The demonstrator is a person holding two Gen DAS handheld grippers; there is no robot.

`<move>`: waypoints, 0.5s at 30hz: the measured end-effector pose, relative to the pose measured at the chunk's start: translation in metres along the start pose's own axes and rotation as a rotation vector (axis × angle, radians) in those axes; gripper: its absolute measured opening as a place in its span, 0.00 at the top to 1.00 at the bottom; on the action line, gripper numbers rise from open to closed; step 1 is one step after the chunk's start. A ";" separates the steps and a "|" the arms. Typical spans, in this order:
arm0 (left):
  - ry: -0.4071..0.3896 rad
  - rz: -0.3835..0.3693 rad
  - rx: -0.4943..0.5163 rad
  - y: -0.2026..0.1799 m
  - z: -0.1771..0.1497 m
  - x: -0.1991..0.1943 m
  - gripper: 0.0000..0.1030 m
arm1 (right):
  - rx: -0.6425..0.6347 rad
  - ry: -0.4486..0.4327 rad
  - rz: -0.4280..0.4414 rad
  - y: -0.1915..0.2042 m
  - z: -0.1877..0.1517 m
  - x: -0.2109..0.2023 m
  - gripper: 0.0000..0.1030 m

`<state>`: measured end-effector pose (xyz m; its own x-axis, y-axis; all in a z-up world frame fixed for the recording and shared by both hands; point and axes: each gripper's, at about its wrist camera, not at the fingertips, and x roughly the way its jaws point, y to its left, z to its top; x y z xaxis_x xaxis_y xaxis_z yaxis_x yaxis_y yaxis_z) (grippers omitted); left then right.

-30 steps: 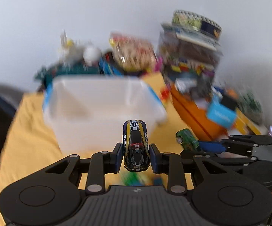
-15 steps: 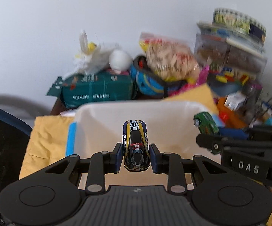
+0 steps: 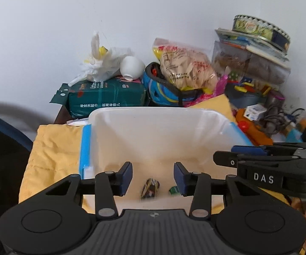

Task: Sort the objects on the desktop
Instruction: 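Move both grippers back to the toy pile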

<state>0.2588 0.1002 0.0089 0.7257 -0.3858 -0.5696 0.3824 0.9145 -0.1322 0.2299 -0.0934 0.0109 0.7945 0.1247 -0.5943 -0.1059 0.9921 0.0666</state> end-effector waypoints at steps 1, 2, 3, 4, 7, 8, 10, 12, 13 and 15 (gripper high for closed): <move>-0.006 0.002 0.000 -0.002 -0.005 -0.009 0.53 | -0.007 -0.005 0.017 0.001 -0.002 -0.004 0.64; -0.007 0.011 -0.002 -0.005 -0.012 -0.018 0.51 | -0.020 -0.010 0.030 0.001 -0.005 -0.010 0.63; 0.000 0.018 -0.003 -0.009 -0.019 -0.026 0.47 | -0.039 -0.015 0.044 0.002 -0.011 -0.019 0.62; 0.009 0.020 -0.004 -0.013 -0.027 -0.032 0.47 | -0.059 -0.017 0.058 0.002 -0.016 -0.025 0.60; 0.042 0.029 0.000 -0.030 -0.056 -0.049 0.46 | -0.101 -0.003 0.103 -0.001 -0.037 -0.046 0.59; 0.060 0.034 0.001 -0.036 -0.065 -0.054 0.46 | -0.113 0.009 0.115 -0.004 -0.046 -0.053 0.59; 0.100 0.045 -0.008 -0.050 -0.087 -0.060 0.46 | -0.124 0.036 0.135 -0.011 -0.063 -0.066 0.58; 0.151 0.052 -0.019 -0.062 -0.108 -0.065 0.46 | -0.139 0.065 0.145 -0.017 -0.080 -0.075 0.58; 0.172 0.054 -0.022 -0.068 -0.118 -0.067 0.46 | -0.140 0.082 0.142 -0.021 -0.091 -0.079 0.58; 0.212 0.060 -0.012 -0.080 -0.134 -0.069 0.46 | -0.147 0.106 0.159 -0.027 -0.109 -0.085 0.58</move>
<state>0.1018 0.0700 -0.0496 0.6098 -0.2976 -0.7345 0.3344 0.9369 -0.1020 0.1001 -0.1316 -0.0273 0.6942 0.2702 -0.6672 -0.3167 0.9470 0.0539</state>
